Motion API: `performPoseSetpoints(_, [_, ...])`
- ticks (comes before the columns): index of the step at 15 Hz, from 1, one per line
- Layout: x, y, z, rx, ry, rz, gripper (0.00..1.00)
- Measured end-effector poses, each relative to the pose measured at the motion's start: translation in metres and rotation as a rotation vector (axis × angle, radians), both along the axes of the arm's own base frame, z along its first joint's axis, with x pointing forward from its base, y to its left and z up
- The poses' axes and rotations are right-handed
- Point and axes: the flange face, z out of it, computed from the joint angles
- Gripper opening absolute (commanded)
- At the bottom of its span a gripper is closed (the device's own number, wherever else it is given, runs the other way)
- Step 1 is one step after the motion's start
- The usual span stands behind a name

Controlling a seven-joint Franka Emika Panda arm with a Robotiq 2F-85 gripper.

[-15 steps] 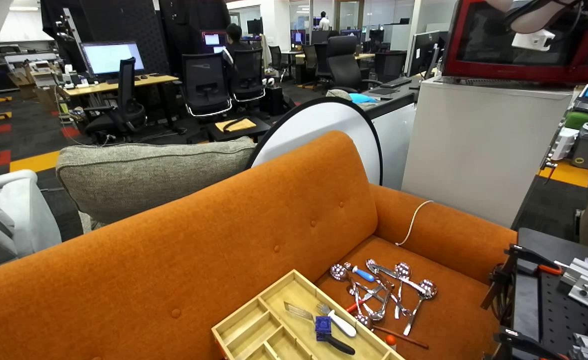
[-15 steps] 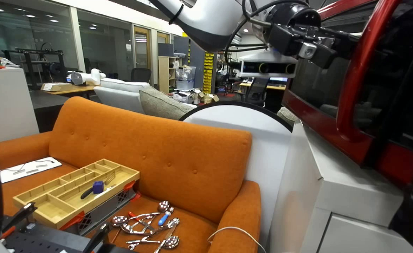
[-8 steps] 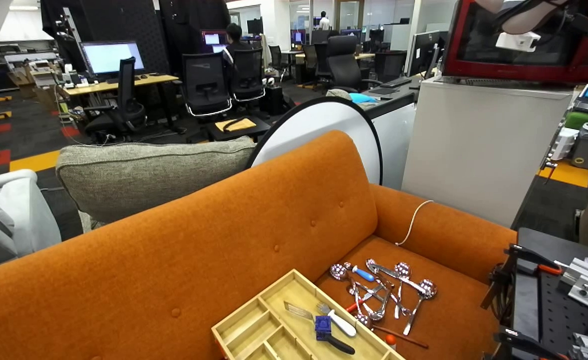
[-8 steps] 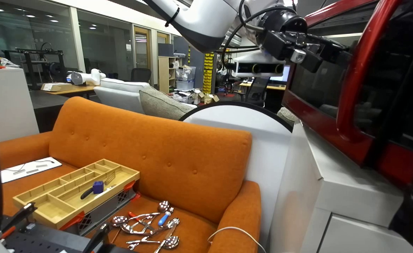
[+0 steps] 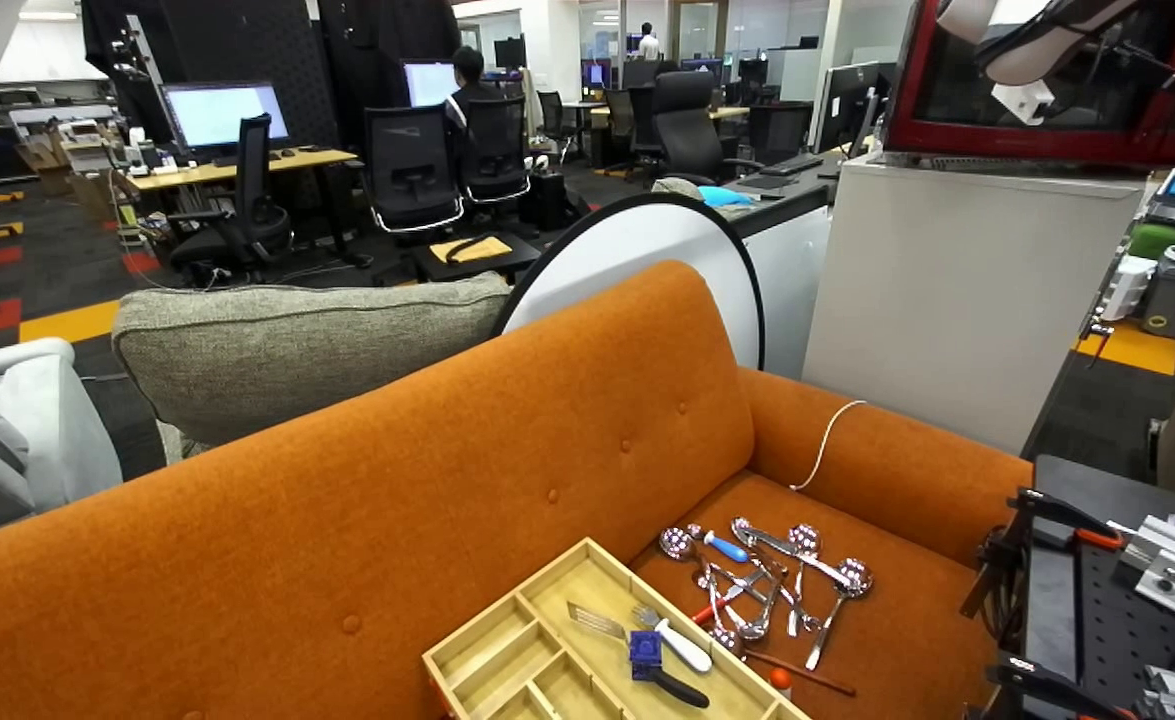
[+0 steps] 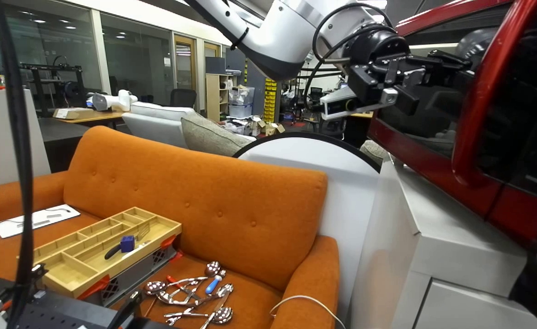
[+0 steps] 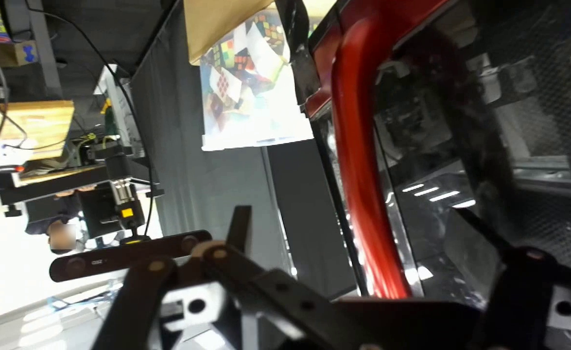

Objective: Close the microwave door

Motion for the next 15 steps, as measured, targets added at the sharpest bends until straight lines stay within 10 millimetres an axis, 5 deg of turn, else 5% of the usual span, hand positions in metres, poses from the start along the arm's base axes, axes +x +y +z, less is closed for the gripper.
performPoseSetpoints(10, [0.005, -0.017, -0.006, -0.076, -0.025, -0.234, 1.00])
performPoseSetpoints(15, [0.025, -0.003, 0.021, -0.086, -0.060, -0.138, 1.00])
